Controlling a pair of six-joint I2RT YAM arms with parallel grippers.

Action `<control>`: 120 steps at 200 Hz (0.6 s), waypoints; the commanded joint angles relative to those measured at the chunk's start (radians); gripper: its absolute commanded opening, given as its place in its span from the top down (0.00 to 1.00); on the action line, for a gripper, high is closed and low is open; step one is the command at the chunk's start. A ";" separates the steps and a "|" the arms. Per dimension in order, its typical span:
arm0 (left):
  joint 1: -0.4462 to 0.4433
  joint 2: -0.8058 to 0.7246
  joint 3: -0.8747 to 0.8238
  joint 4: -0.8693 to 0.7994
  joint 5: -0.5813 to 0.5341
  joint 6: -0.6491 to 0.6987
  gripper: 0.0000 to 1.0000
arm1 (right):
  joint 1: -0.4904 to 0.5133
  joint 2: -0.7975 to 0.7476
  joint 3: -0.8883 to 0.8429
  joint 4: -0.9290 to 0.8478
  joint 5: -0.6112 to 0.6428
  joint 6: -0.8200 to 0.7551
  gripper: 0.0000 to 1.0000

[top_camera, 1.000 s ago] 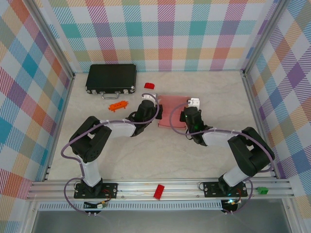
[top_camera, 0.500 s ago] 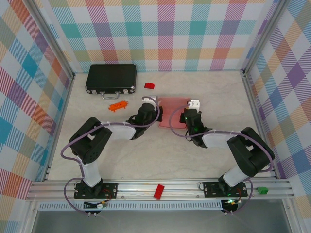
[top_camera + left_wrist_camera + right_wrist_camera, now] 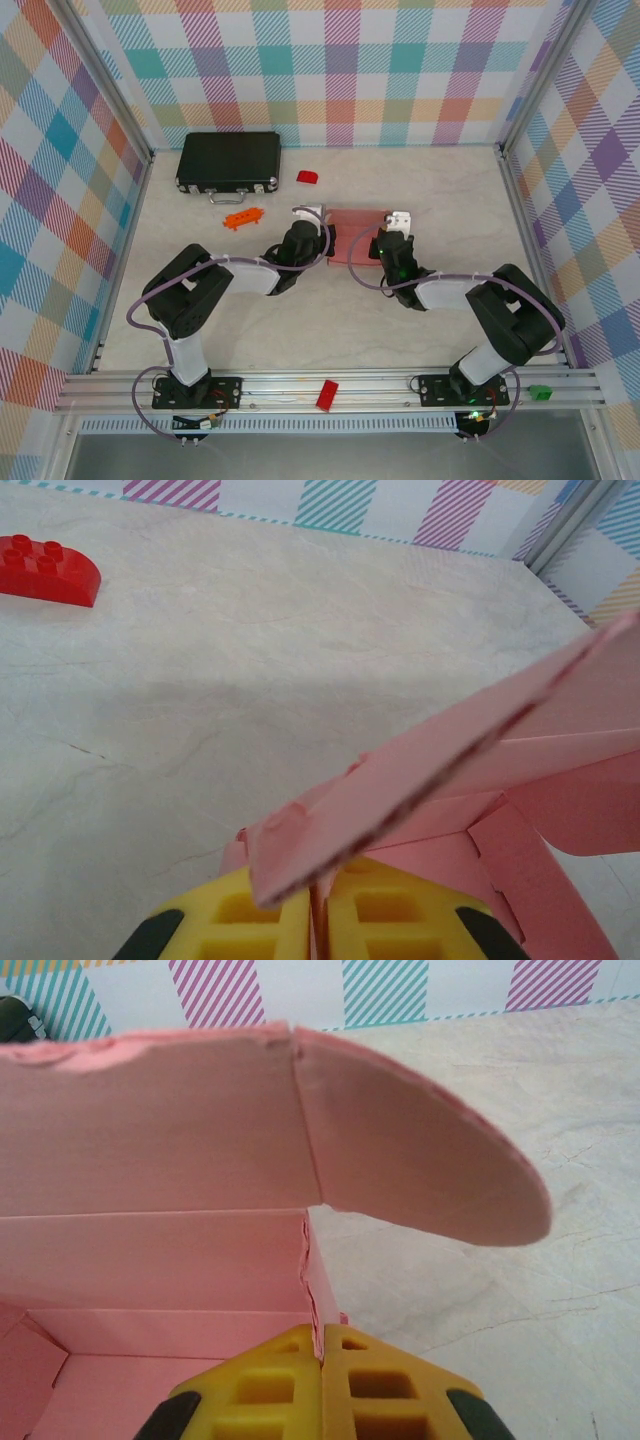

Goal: Fold the paper box

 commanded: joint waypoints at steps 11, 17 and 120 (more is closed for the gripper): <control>-0.026 -0.009 -0.028 -0.003 0.037 0.012 0.88 | 0.016 -0.015 -0.033 -0.024 -0.004 0.039 0.96; -0.026 -0.008 -0.032 -0.002 0.039 0.013 0.87 | 0.016 -0.015 -0.035 -0.025 -0.003 0.040 0.96; -0.038 -0.010 -0.082 0.021 0.026 0.014 0.87 | 0.028 -0.034 -0.076 -0.025 0.002 0.068 0.96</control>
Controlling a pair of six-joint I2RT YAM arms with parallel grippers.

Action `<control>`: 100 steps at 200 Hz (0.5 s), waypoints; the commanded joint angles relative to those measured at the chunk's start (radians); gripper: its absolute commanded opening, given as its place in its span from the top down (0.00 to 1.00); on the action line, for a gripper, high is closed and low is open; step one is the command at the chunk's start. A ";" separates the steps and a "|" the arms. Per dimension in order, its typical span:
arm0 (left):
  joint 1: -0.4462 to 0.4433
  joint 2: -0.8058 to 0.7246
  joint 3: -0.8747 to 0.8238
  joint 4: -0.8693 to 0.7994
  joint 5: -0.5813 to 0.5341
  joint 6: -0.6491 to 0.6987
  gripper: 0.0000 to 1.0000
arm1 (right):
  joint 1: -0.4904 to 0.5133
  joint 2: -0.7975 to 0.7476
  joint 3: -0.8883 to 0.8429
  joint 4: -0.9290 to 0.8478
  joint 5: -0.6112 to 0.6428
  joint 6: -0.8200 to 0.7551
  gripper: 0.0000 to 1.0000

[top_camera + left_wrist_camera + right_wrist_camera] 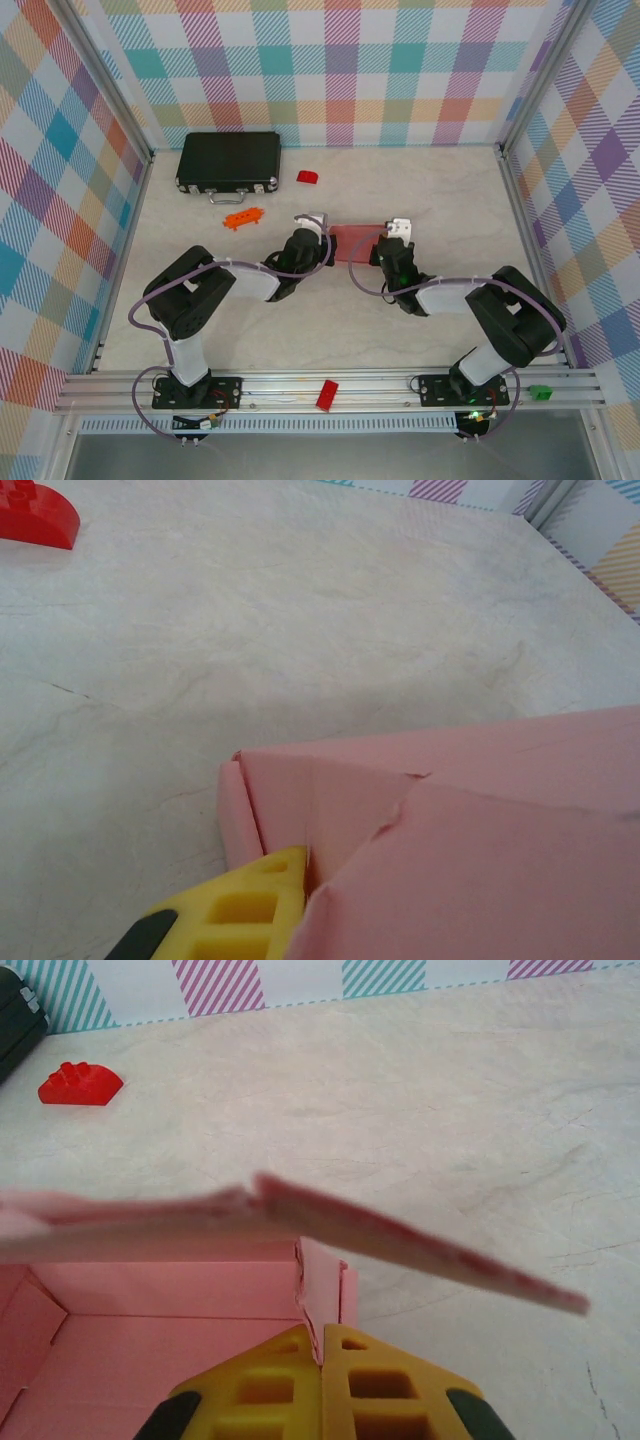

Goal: Fold the paper box

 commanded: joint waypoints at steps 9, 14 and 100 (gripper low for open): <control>-0.017 -0.010 -0.031 0.013 0.015 0.013 0.87 | 0.008 -0.027 -0.033 -0.028 -0.004 0.038 0.96; -0.018 -0.010 -0.033 0.013 0.014 0.012 0.87 | 0.010 -0.028 -0.033 -0.031 -0.003 0.040 0.96; -0.026 -0.017 -0.066 0.025 0.001 0.008 0.87 | 0.031 -0.042 -0.062 -0.057 0.001 0.060 0.94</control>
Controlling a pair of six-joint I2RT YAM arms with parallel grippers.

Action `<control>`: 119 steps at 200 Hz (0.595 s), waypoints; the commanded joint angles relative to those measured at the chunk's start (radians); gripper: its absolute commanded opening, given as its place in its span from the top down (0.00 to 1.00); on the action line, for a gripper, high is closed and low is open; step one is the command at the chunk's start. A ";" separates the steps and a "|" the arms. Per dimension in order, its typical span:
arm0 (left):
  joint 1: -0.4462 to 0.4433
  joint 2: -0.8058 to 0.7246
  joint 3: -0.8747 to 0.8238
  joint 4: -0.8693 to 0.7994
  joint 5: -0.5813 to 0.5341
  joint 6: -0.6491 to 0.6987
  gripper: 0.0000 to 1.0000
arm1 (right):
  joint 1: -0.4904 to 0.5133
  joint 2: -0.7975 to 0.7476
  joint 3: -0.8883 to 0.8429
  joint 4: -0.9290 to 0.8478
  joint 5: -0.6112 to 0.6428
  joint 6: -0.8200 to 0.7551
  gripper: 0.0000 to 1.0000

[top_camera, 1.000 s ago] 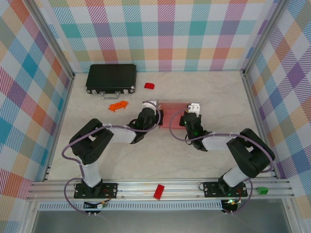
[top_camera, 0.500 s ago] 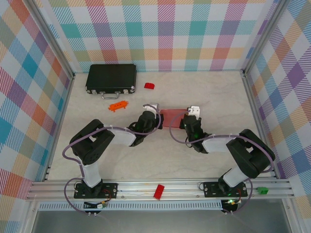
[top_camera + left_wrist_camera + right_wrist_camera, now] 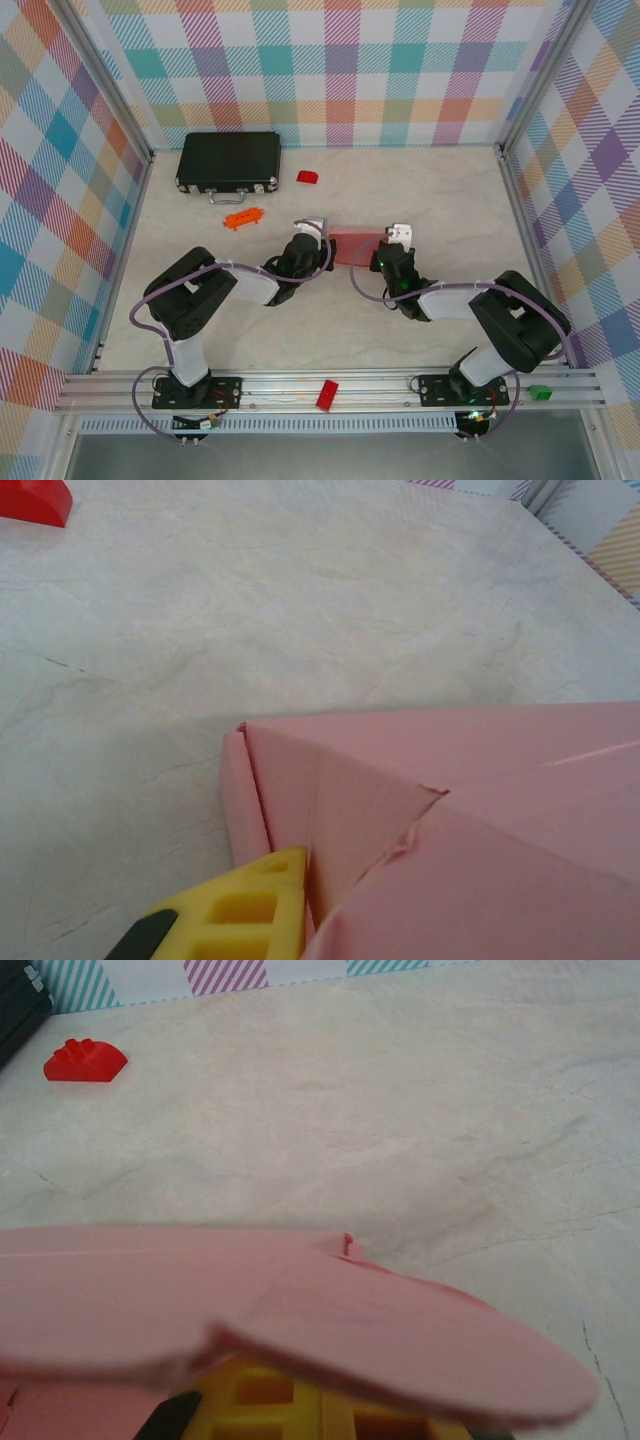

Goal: Fold the paper box

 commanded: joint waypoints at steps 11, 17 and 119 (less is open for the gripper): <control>-0.014 -0.019 -0.032 -0.009 0.000 0.004 0.87 | 0.012 -0.013 -0.028 -0.041 0.001 0.038 0.94; -0.015 -0.018 -0.034 -0.006 -0.002 0.002 0.87 | 0.013 -0.014 -0.031 -0.041 0.001 0.040 0.94; -0.015 -0.020 -0.053 -0.005 -0.012 0.000 0.87 | 0.022 -0.022 -0.053 -0.071 0.003 0.059 0.90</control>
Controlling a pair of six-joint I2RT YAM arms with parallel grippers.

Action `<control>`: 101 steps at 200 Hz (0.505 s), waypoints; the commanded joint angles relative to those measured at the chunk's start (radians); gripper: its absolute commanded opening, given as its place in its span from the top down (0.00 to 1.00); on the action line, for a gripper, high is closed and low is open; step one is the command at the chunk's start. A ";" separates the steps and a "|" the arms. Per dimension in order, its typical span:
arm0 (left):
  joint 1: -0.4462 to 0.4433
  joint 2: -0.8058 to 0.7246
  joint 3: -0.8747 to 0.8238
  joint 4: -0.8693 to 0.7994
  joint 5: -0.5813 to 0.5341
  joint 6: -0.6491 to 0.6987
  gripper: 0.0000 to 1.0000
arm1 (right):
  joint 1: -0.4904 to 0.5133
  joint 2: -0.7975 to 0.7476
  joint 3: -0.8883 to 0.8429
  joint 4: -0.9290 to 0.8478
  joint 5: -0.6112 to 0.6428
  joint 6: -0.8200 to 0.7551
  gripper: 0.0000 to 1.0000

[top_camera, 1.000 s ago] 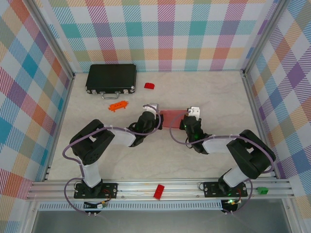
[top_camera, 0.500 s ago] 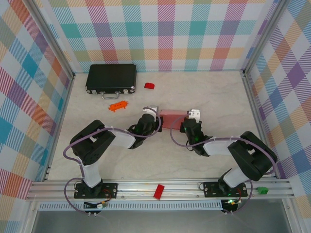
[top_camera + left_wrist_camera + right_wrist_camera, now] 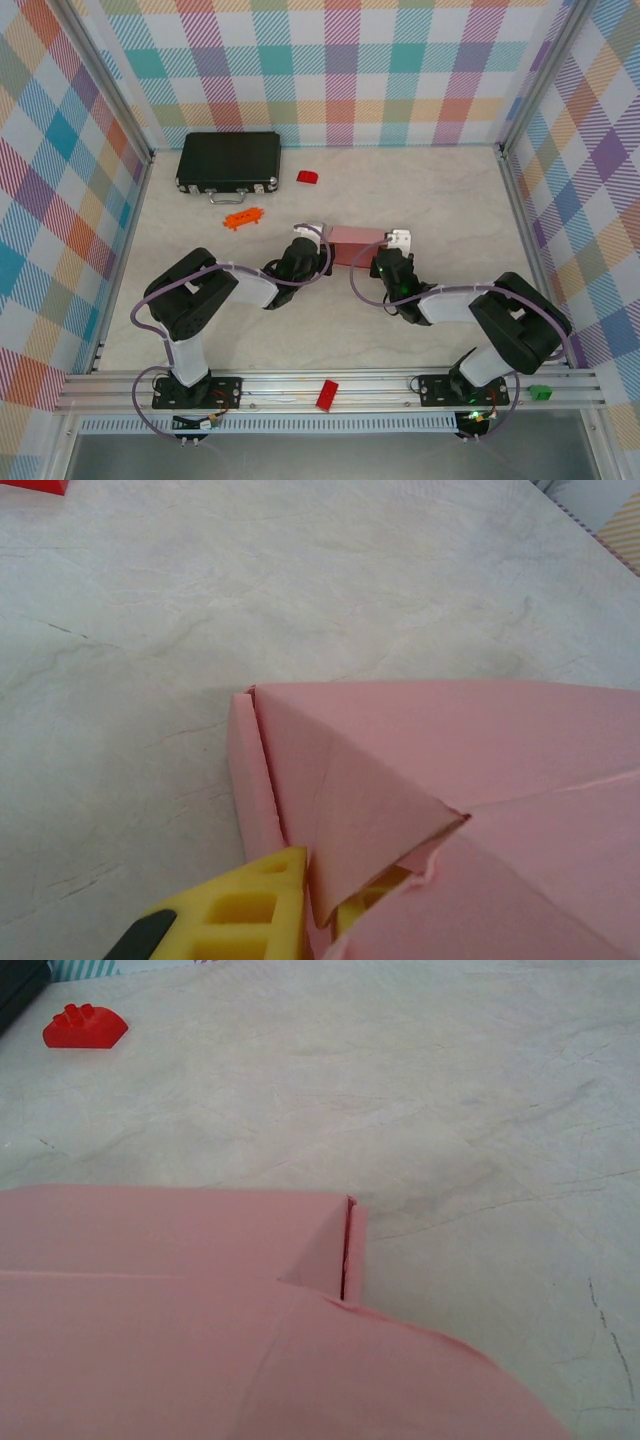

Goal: Fold the paper box

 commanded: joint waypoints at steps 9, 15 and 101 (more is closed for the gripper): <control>-0.008 -0.024 -0.025 -0.010 -0.013 0.000 0.87 | 0.008 -0.014 -0.028 -0.053 0.004 0.035 0.90; -0.008 -0.025 -0.026 -0.012 -0.013 0.000 0.87 | 0.008 -0.015 -0.029 -0.053 0.004 0.036 0.90; -0.009 -0.045 -0.042 -0.009 -0.011 0.000 0.82 | 0.012 -0.046 -0.036 -0.086 -0.010 0.026 0.80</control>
